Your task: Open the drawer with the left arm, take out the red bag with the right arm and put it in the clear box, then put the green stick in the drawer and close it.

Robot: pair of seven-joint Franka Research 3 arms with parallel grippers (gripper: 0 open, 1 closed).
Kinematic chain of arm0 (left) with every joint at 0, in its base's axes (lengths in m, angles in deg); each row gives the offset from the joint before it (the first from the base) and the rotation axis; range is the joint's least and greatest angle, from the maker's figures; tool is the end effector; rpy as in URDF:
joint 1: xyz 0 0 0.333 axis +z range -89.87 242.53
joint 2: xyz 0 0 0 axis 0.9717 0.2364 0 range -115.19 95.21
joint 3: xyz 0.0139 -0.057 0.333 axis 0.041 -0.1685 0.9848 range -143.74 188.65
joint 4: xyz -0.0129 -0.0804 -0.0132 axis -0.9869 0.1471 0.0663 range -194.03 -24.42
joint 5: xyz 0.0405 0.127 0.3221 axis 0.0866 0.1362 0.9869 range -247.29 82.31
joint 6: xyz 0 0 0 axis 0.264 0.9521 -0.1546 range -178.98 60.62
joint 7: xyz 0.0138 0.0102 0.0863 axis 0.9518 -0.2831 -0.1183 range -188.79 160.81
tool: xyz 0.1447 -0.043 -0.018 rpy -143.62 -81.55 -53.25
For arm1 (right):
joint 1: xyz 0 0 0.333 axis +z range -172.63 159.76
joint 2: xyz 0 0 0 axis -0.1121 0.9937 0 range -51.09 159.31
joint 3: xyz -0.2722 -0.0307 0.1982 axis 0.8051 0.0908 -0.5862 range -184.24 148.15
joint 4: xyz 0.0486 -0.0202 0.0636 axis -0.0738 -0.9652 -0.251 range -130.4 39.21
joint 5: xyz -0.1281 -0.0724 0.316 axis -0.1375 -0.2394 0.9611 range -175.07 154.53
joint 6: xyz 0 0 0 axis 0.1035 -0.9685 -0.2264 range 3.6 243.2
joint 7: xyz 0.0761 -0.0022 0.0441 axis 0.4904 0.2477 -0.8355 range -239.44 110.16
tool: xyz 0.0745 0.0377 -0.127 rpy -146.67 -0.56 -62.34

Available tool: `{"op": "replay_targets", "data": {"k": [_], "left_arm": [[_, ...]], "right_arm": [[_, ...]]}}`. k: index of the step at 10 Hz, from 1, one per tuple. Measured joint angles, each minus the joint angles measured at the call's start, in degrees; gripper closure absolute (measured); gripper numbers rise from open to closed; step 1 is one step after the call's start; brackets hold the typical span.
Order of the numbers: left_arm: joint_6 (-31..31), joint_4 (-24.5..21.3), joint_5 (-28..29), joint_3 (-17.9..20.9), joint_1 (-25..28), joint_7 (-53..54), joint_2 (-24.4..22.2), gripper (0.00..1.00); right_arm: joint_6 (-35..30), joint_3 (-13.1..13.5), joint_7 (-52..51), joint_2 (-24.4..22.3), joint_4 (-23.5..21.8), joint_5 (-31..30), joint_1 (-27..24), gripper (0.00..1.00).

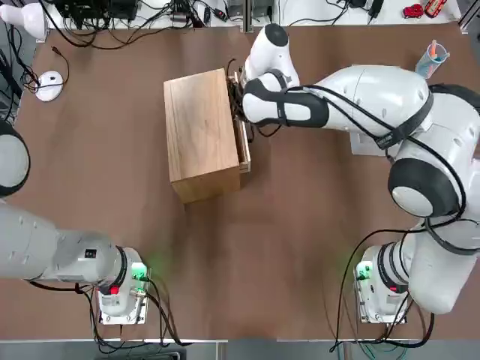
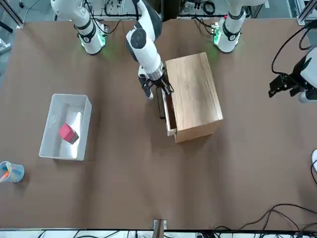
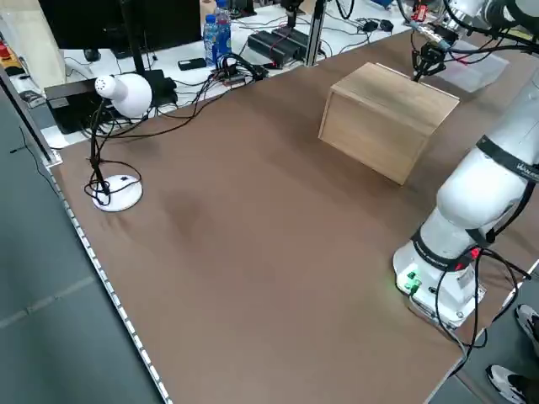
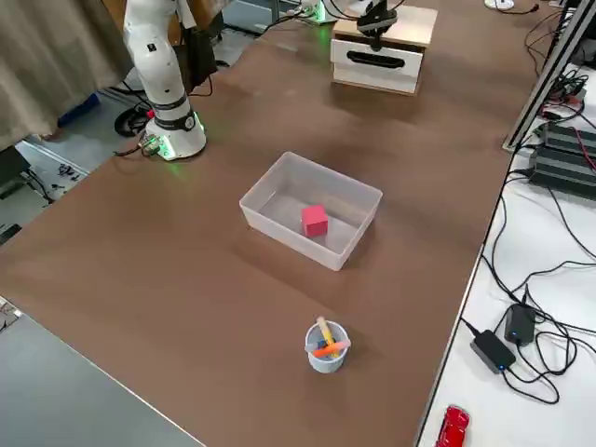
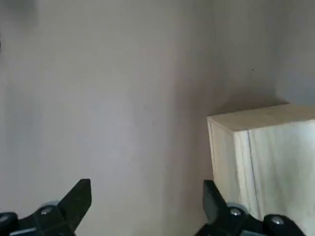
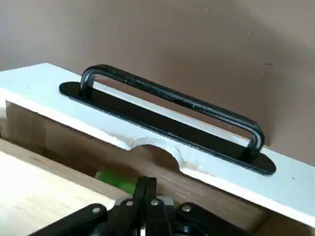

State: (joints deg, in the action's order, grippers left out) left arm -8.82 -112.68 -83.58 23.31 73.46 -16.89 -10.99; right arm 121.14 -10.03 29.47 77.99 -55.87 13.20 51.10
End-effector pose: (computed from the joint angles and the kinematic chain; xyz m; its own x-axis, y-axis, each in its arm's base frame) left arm 0.5095 -0.0206 0.5806 0.9998 0.0170 0.0110 0.0167 -0.9997 0.0200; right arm 0.4178 0.5179 0.3624 0.5096 -0.8099 -0.2904 -0.8580 -0.4535 -0.2410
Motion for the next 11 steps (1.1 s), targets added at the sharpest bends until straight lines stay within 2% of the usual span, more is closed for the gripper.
{"op": "replay_targets", "data": {"k": [3, 9, 11], "left_arm": [[0.2, 0.0, 0.0, -0.2, 0.0, 0.0, 0.8, 0.00], [0.2, 0.7, 0.0, -0.5, -0.1, 0.1, 1.3, 0.00], [0.2, 0.8, 0.0, -0.6, -0.1, 0.0, 1.3, 0.00]], "right_arm": [[0.1, 0.6, -0.2, 0.6, 1.5, 0.0, -0.6, 0.95], [-3.5, 1.2, -12.4, 0.8, 2.9, 0.0, -9.7, 0.95], [-4.0, 0.7, -12.6, 1.2, 2.0, 0.0, -9.2, 0.95]]}}
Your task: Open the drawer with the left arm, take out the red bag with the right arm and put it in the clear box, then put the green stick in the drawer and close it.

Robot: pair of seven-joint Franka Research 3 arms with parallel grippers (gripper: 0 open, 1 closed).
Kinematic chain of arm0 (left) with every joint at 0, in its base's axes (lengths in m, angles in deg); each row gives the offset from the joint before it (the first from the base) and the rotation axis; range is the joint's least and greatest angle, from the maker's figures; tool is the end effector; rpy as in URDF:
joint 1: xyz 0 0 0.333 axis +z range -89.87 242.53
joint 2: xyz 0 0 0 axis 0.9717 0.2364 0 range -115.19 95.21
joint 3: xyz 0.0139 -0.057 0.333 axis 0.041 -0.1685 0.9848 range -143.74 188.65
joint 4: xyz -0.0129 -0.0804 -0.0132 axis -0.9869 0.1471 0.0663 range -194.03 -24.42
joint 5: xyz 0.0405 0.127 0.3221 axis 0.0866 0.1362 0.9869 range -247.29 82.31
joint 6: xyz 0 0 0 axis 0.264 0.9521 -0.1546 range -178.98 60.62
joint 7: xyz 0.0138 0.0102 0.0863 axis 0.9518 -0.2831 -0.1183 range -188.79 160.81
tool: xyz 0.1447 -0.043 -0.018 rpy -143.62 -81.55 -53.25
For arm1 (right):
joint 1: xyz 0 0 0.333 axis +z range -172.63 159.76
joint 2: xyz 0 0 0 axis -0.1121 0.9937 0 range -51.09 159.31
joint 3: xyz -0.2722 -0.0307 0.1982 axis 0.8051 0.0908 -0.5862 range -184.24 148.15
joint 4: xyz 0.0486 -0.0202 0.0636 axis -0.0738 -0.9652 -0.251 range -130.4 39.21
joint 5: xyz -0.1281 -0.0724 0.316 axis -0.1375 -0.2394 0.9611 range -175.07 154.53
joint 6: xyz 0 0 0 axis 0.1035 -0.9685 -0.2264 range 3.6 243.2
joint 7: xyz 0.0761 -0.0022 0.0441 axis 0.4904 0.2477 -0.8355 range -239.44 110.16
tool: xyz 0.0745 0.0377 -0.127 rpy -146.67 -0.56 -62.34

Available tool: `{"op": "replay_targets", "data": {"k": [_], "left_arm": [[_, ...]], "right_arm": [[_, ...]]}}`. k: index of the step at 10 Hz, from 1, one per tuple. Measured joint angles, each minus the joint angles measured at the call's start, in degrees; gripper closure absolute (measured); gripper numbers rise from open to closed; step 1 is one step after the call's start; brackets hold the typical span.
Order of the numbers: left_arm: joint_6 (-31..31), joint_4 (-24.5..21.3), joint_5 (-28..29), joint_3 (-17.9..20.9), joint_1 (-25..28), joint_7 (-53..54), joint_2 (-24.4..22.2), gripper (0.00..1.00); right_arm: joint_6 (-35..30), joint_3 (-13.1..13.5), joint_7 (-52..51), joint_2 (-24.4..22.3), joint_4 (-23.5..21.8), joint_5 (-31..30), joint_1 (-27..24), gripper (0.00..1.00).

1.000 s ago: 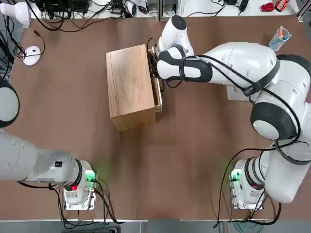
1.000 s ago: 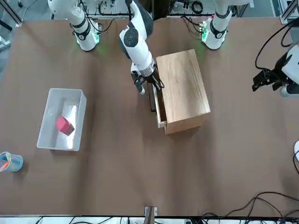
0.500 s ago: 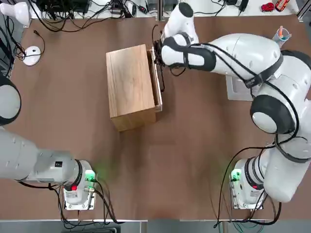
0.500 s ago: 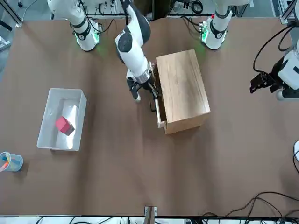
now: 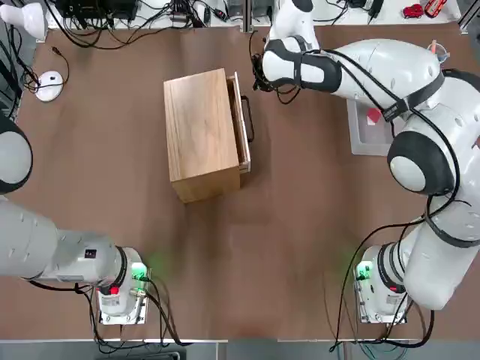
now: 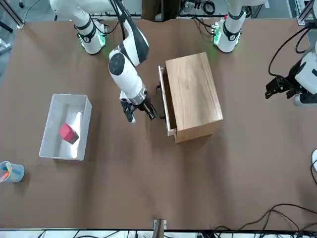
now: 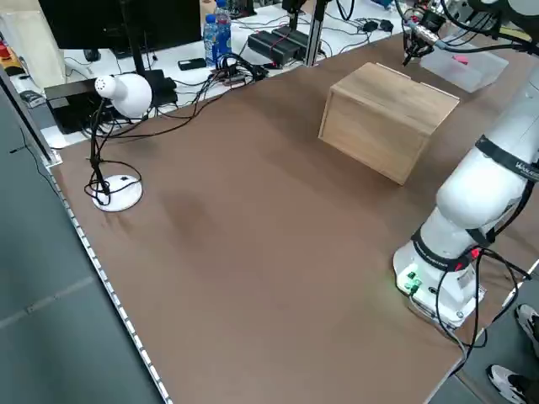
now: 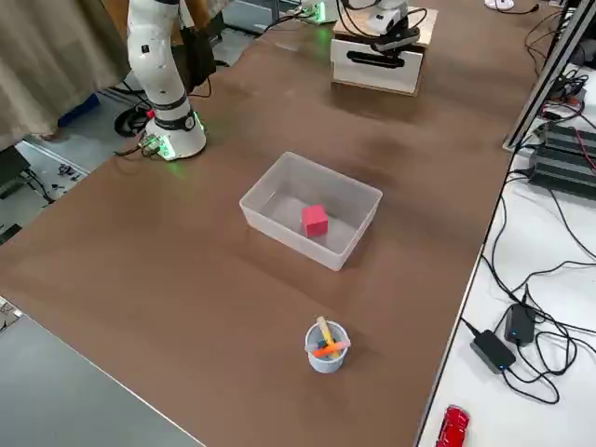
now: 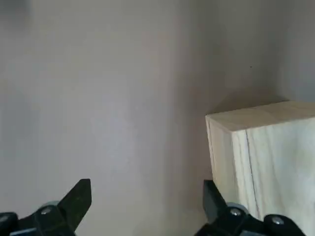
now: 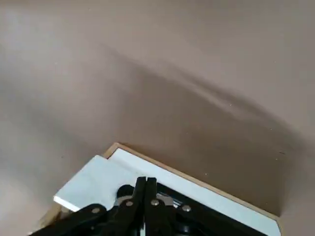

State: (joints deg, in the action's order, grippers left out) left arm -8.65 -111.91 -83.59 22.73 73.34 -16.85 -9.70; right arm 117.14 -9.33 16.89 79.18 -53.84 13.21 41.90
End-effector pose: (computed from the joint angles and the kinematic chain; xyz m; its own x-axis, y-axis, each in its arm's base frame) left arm 0.5156 -0.0273 0.5746 1.0000 0.0040 -0.0010 0.0040 -0.9998 0.0193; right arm 0.4976 0.4439 0.3568 0.5626 -0.7928 -0.2345 -0.8230 -0.5102 -0.2498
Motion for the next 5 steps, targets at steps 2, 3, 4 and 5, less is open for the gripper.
{"op": "replay_targets", "data": {"k": [2, 3, 4, 5], "left_arm": [[0.0, 0.0, 0.0, 0.0, 0.0, 0.0, 0.0, 0.00], [0.0, 0.0, 0.0, 0.0, 0.0, -0.1, 0.0, 0.00], [0.0, 0.1, 0.0, 0.0, 0.0, -0.1, 0.0, 0.00], [0.0, 0.1, 0.0, 0.0, 0.0, -0.1, 0.0, 0.00]], "right_arm": [[1.6, -0.2, 0.6, 1.9, -0.8, -0.1, 2.9, 0.95], [2.0, 0.2, 1.1, 1.8, -0.8, -0.1, 3.6, 0.95], [2.8, 0.2, 2.1, 1.8, -0.8, -0.1, 4.1, 0.95], [3.9, 0.1, 4.1, 2.0, -0.8, 0.1, 5.2, 0.95]]}}
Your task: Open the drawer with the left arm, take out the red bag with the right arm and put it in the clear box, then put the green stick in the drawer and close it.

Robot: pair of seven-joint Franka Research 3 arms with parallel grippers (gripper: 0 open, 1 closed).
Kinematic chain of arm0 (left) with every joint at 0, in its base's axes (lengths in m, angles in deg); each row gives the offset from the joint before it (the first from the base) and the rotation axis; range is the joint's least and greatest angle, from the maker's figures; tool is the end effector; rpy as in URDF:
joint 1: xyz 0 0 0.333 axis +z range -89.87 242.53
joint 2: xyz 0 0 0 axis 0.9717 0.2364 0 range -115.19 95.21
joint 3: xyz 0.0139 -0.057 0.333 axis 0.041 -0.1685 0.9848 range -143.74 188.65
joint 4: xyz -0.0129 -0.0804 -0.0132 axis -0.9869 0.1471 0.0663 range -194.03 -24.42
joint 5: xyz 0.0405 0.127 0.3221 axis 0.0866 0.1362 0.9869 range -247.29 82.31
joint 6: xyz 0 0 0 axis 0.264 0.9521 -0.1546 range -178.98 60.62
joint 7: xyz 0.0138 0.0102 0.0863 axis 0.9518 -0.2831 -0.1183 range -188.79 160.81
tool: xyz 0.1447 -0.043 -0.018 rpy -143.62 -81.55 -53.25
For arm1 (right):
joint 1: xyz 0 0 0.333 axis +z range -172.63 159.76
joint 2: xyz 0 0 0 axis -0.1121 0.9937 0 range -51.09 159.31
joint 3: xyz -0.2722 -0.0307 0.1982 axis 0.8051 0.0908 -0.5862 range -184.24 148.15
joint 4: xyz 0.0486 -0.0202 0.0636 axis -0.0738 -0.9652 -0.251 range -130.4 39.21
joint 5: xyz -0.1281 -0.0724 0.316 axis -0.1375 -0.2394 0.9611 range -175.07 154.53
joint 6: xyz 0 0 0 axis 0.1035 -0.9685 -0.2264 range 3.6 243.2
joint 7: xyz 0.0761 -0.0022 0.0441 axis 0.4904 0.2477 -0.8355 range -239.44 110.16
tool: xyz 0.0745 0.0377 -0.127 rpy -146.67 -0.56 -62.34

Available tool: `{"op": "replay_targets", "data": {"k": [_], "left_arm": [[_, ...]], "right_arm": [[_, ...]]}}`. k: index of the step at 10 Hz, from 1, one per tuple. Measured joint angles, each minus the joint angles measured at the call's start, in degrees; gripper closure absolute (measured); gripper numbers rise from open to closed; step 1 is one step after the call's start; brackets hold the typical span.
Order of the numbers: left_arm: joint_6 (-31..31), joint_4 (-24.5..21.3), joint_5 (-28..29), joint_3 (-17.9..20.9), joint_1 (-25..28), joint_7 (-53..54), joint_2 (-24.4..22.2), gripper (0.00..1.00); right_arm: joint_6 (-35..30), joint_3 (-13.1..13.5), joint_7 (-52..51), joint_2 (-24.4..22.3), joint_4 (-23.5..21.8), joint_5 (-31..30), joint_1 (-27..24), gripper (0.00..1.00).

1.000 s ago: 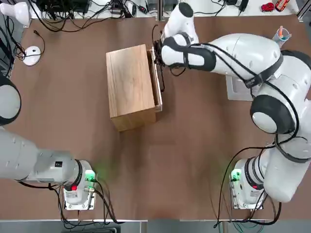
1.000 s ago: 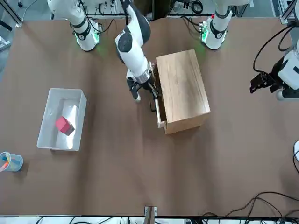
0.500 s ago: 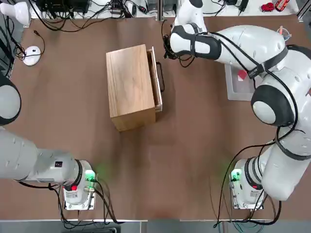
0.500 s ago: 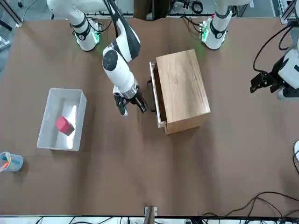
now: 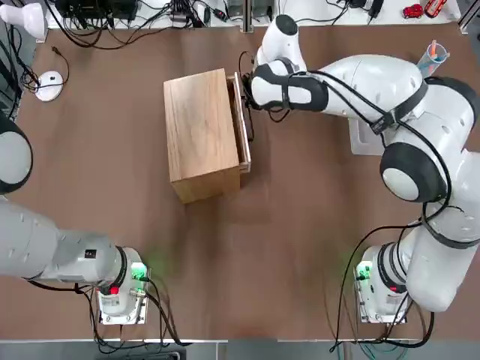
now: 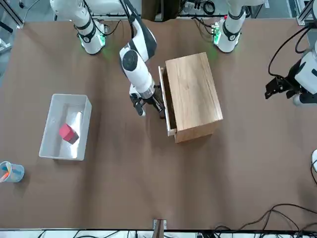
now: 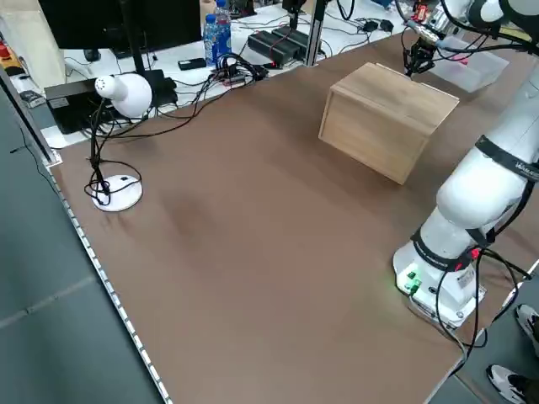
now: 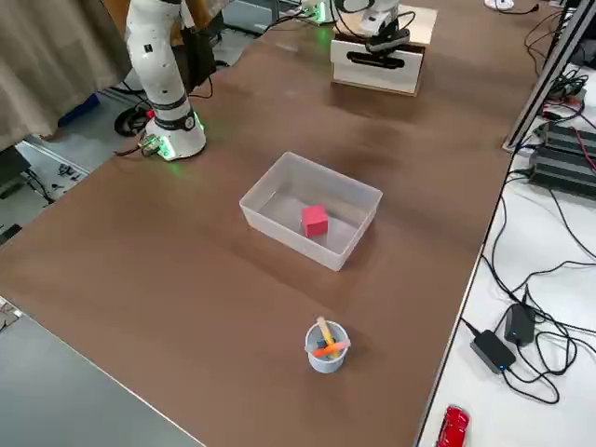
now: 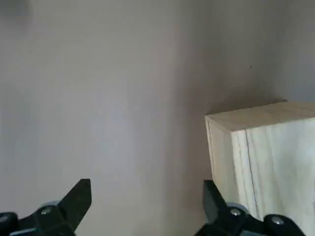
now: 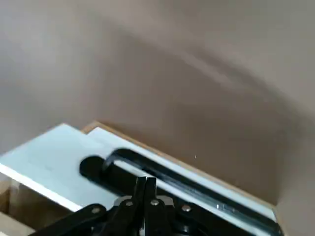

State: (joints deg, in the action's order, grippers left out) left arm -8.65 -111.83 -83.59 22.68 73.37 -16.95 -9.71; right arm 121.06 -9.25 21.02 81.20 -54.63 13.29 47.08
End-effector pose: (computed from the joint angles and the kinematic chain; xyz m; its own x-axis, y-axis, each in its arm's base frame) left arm 0.5156 -0.0274 0.5753 1.0000 0.0054 0.0005 0.0054 -0.9998 0.0193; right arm 0.4627 0.4868 0.3352 0.5644 -0.7914 -0.2350 -0.8218 -0.5113 -0.2515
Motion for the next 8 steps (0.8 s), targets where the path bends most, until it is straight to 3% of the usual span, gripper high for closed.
{"op": "replay_targets", "data": {"k": [3, 8], "left_arm": [[0.0, 0.1, 0.0, 0.0, 0.0, 0.0, 0.0, 0.00], [0.0, 0.9, 0.0, -0.8, 0.0, 0.0, 0.0, 0.00]], "right_arm": [[4.5, -0.1, 6.0, 0.9, 0.0, 0.0, 3.8, 0.95], [4.9, 0.2, 7.3, 1.0, 0.1, 1.2, 4.3, 0.95]]}}
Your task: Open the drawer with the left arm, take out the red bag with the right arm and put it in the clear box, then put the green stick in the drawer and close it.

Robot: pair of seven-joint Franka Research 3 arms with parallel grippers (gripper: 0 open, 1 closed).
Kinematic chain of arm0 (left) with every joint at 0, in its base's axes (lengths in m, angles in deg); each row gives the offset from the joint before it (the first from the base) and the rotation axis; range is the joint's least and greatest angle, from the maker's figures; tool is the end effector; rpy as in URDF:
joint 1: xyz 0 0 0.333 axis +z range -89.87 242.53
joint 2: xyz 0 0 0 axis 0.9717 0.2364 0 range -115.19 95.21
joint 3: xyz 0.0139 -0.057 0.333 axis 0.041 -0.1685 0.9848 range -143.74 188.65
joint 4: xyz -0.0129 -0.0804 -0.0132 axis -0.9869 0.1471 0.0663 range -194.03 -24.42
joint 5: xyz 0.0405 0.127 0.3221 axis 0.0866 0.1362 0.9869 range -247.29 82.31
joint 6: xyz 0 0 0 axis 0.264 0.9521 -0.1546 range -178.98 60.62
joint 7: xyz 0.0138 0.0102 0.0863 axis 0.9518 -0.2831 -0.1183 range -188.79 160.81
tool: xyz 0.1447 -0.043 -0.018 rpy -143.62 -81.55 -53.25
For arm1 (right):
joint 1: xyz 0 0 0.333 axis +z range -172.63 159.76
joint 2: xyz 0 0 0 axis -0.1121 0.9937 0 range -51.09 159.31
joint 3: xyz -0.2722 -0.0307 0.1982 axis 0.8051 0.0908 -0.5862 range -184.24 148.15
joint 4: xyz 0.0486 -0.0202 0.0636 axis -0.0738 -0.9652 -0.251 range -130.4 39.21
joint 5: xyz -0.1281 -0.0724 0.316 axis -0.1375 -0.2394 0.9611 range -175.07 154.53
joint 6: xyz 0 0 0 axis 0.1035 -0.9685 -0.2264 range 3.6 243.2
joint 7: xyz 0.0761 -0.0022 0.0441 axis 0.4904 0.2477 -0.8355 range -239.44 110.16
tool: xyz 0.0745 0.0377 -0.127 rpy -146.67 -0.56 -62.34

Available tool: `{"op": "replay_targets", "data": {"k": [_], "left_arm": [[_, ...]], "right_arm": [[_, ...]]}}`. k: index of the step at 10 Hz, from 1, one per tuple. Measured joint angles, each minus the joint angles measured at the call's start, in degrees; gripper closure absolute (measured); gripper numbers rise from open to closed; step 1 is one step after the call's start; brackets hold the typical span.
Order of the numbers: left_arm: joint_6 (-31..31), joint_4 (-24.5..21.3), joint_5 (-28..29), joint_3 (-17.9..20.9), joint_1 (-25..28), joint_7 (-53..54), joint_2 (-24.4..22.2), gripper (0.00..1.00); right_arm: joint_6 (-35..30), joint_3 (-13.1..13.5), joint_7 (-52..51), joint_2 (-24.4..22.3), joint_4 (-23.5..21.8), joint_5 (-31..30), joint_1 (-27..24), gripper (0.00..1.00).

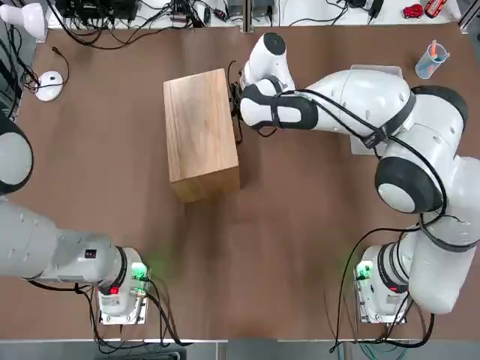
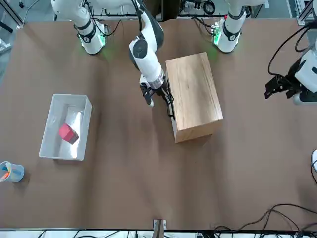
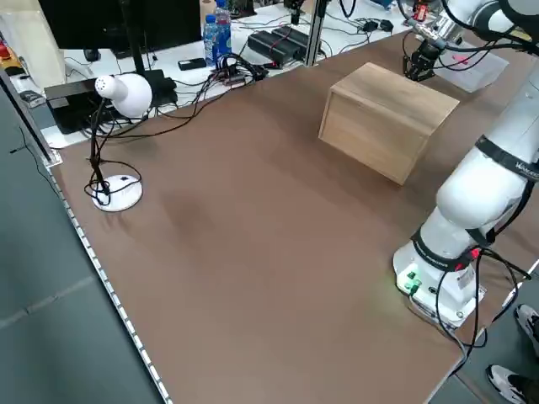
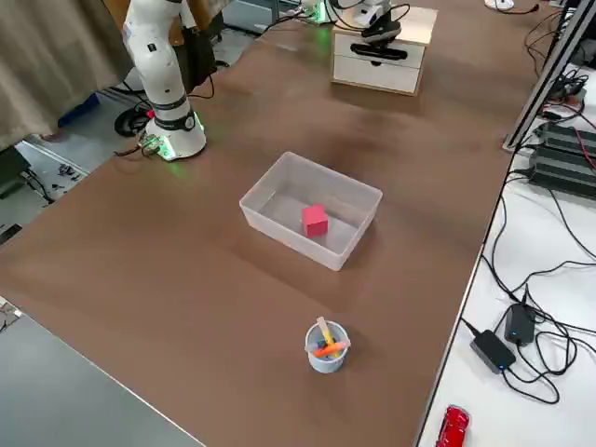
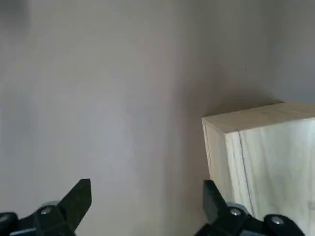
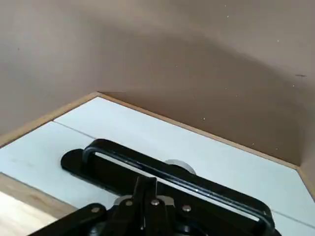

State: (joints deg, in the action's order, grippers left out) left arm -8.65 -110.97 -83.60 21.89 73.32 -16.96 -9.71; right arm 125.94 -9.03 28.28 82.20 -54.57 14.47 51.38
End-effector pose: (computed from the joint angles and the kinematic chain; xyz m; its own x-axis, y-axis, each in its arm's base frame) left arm 0.5166 -0.0351 0.5818 0.9998 -0.0091 0.0155 -0.0094 -0.9997 0.0204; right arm 0.4368 0.5229 0.3346 0.5006 -0.8206 -0.2755 -0.8584 -0.4293 -0.2809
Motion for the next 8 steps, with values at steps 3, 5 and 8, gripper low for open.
{"op": "replay_targets", "data": {"k": [3, 5, 8], "left_arm": [[0.0, 0.0, 0.0, 0.0, 0.1, 0.0, 0.0, 0.00], [0.0, 0.0, 0.0, 0.0, 0.1, 0.0, 0.0, 0.00], [0.0, 0.1, 0.0, 0.0, 0.1, 0.0, 0.0, 0.00]], "right_arm": [[-1.1, 0.1, -2.3, -0.2, 1.5, 0.2, -1.4, 0.94], [-7.0, 0.4, -8.3, -2.6, 3.1, 0.5, -5.5, 0.94], [-19.1, 0.8, -24.1, -6.9, 4.7, 0.8, -14.7, 0.93]]}}
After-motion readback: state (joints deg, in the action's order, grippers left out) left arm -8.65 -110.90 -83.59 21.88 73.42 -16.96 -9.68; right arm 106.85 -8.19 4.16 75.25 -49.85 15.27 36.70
